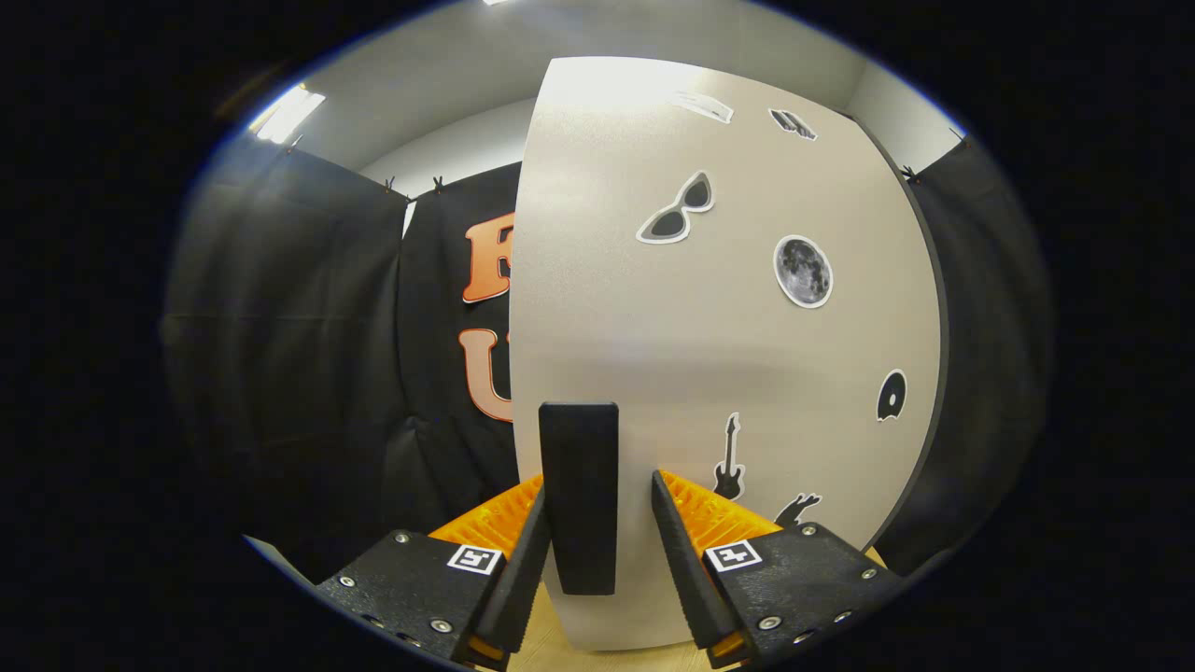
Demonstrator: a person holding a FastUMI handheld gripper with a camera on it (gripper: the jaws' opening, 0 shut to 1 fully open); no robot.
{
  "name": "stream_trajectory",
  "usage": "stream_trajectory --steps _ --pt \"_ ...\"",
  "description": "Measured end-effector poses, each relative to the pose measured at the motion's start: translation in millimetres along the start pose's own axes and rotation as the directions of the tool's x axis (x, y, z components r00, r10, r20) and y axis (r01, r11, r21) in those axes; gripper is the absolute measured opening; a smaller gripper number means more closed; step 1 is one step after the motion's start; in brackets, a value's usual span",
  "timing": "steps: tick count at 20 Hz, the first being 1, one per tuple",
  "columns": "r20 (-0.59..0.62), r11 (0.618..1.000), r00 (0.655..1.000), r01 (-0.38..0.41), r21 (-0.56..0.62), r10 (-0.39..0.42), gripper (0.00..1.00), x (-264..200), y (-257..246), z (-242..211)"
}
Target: Open the shoe cabinet door, grab the shoes and put them into the shoe cabinet, then close the shoe cabinet door.
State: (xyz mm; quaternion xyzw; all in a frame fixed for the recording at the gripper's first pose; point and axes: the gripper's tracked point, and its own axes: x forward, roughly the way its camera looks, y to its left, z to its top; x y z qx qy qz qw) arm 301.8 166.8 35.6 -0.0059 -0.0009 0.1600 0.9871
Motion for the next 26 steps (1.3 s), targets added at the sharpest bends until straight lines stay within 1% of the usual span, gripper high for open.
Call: stream_trajectory --steps 5,10,13,17,20,26 --pt "-0.007 0.999 1.000 0.019 -0.027 -0.019 0.69 8 1 -3" --pt "-0.035 1.000 0.999 0.017 0.004 -0.017 0.71 12 5 -7" --pt "-0.015 1.000 1.000 0.023 0.019 -0.023 0.72 5 7 -1" --pt "-0.002 0.999 0.999 0.036 0.001 -0.036 0.73 -31 6 7" --pt "-0.005 0.996 0.997 0.081 -0.026 -0.081 0.73 -68 -5 10" --pt "0.007 0.989 0.989 0.146 -0.035 -0.146 0.74 -151 -20 24"
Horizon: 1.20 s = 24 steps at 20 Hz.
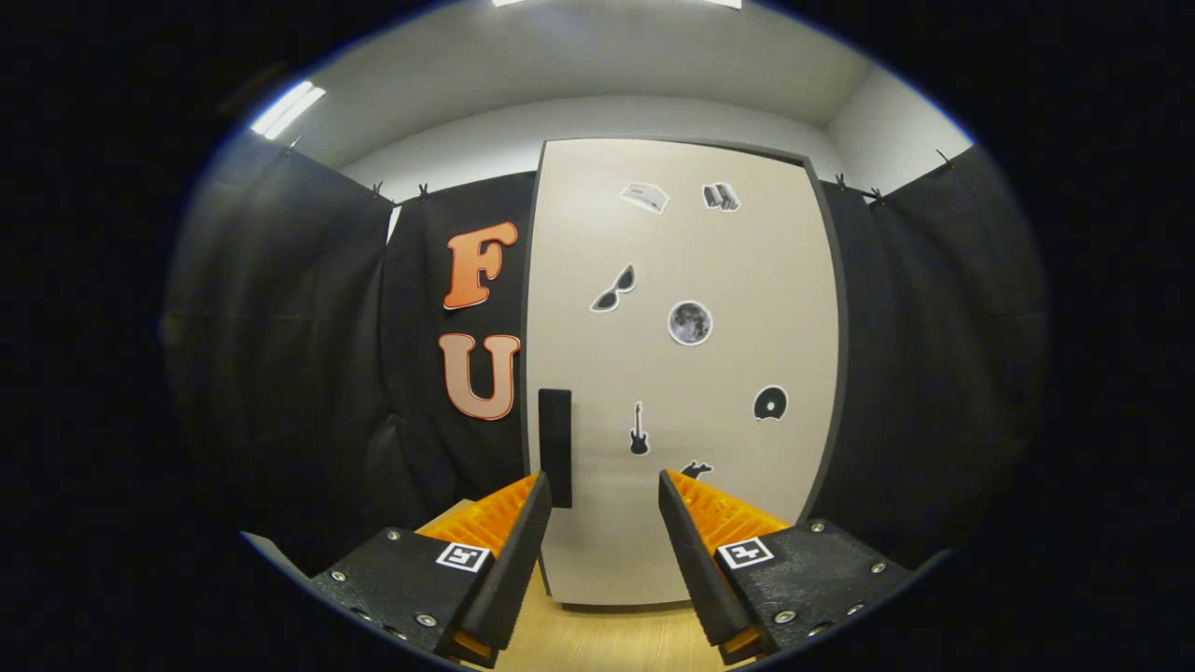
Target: Open the shoe cabinet door, grab the shoes and put them into the shoe cabinet, then close the shoe cabinet door.
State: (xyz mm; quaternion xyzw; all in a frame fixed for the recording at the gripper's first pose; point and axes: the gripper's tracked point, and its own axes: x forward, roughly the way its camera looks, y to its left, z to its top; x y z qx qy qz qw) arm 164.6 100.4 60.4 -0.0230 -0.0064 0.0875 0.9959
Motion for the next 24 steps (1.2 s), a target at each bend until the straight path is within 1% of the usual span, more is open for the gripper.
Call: stream_trajectory --steps 6,10,13,18,24 --pt "-0.014 0.996 0.997 0.081 0.028 -0.081 0.75 -72 -26 -7" --pt "-0.028 0.993 0.994 0.111 0.049 -0.110 0.78 -110 -35 -18" --pt "-0.025 0.989 0.990 0.140 0.053 -0.139 0.80 -131 -40 -21" --pt "-0.013 0.987 0.988 0.152 0.057 -0.152 0.85 -156 -44 -19" --pt "0.001 0.988 0.989 0.145 0.061 -0.145 0.88 -175 -39 -11"
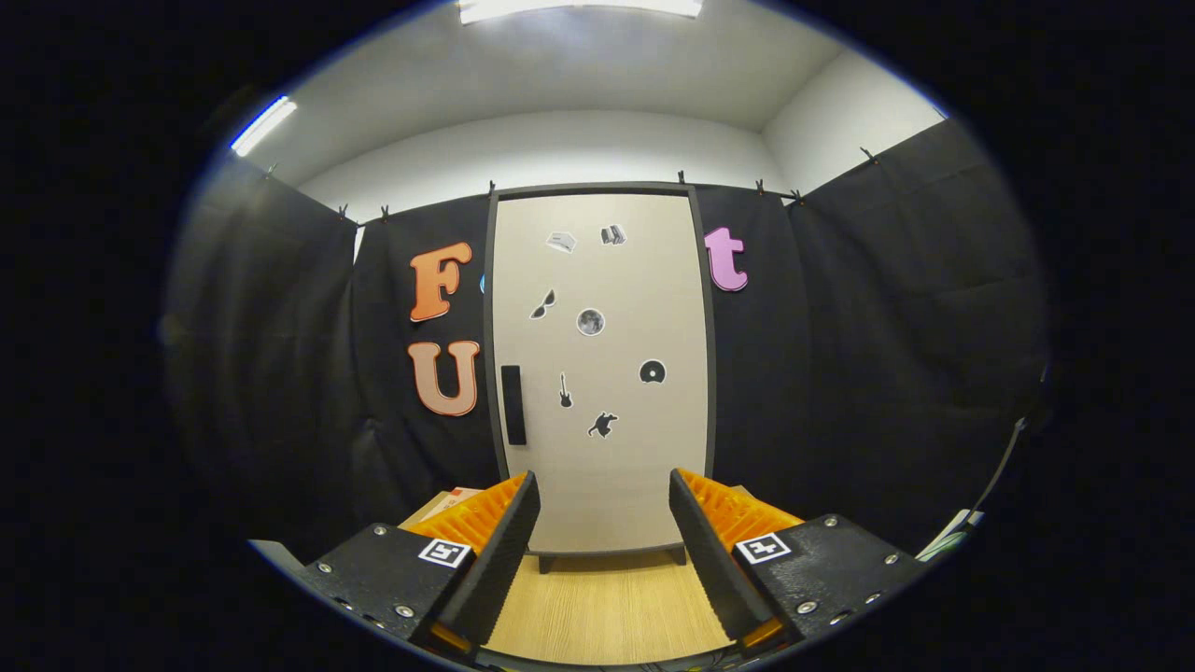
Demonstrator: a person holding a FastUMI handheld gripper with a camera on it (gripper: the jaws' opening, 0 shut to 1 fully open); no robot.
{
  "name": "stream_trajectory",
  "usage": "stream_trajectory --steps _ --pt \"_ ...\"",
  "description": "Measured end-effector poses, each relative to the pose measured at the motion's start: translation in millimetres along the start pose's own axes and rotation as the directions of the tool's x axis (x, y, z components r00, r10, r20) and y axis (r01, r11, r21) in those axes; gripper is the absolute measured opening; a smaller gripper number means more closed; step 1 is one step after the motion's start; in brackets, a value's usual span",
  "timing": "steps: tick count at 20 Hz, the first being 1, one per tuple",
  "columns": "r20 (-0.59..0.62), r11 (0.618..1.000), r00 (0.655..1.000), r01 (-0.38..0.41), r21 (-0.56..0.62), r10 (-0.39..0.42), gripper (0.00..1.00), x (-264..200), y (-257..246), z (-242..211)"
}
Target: Open the shoe cabinet door, grab the shoes and put them into the shoe cabinet, then close the shoe cabinet door.
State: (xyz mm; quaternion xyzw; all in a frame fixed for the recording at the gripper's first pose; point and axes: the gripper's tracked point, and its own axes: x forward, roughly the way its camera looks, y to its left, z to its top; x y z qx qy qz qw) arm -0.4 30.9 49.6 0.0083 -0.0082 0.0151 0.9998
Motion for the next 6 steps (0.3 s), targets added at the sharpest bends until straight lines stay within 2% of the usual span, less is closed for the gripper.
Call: stream_trajectory --steps 6 --pt "-0.009 1.000 1.000 -0.008 0.005 0.008 0.90 -10.4 0.4 1.9"
